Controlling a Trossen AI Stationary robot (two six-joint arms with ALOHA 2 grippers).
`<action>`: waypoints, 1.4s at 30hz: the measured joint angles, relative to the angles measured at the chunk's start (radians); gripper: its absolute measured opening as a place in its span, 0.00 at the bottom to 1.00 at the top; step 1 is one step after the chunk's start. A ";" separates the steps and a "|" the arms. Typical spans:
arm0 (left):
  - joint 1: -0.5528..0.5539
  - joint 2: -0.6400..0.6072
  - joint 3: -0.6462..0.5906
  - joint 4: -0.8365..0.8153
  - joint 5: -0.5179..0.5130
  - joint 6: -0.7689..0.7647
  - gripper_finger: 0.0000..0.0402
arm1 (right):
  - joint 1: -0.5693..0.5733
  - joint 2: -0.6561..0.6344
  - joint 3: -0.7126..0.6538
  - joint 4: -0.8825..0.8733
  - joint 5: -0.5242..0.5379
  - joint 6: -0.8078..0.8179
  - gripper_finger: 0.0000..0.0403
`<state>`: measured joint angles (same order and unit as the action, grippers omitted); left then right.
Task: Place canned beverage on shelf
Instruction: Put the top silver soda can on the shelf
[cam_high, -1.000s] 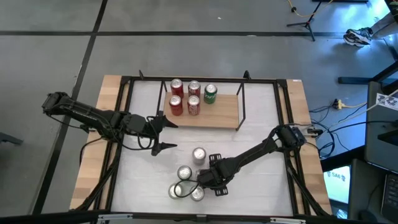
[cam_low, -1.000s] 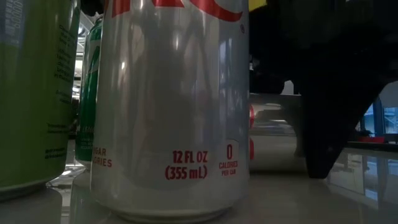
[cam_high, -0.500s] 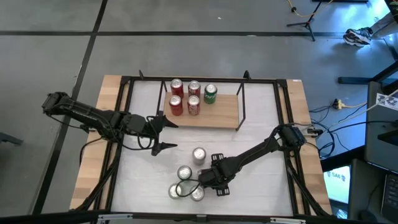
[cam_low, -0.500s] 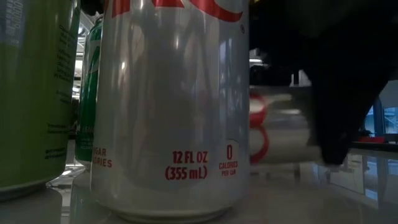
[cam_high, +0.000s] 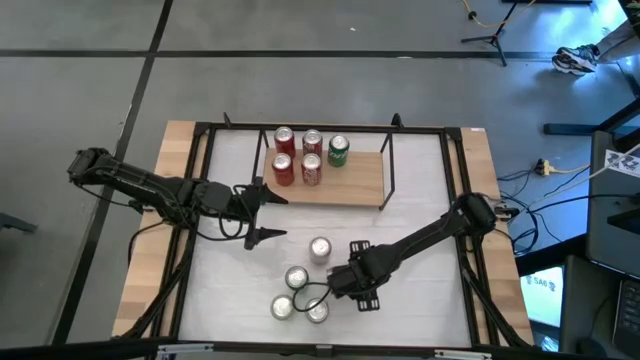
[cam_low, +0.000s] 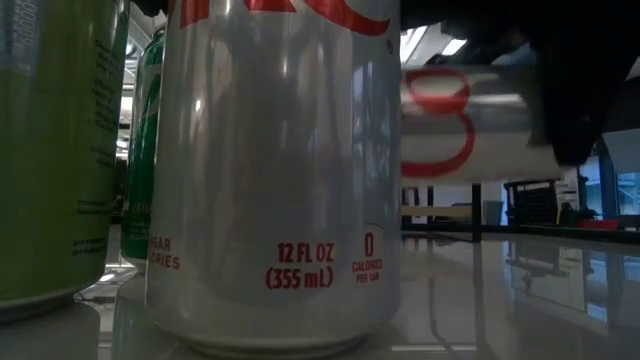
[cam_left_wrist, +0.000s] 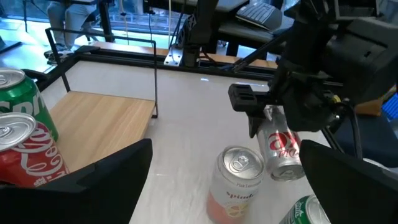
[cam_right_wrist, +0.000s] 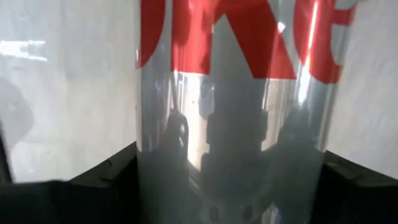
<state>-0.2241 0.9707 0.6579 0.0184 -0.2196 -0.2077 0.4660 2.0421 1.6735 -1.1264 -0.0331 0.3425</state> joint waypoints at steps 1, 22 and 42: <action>0.000 0.000 0.000 0.000 0.000 0.000 0.99 | 0.000 -0.009 0.000 -0.007 -0.005 0.000 0.73; 0.000 0.000 0.000 0.126 0.000 -0.003 0.99 | -0.001 -0.206 0.000 -0.098 0.397 0.058 0.74; 0.000 0.000 0.000 0.263 -0.079 0.000 0.99 | -0.023 -0.214 0.001 0.040 1.049 0.117 0.75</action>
<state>-0.2237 0.9707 0.6579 0.2816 -0.2981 -0.2077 0.4429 1.8278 1.6749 -1.0867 1.0161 0.4599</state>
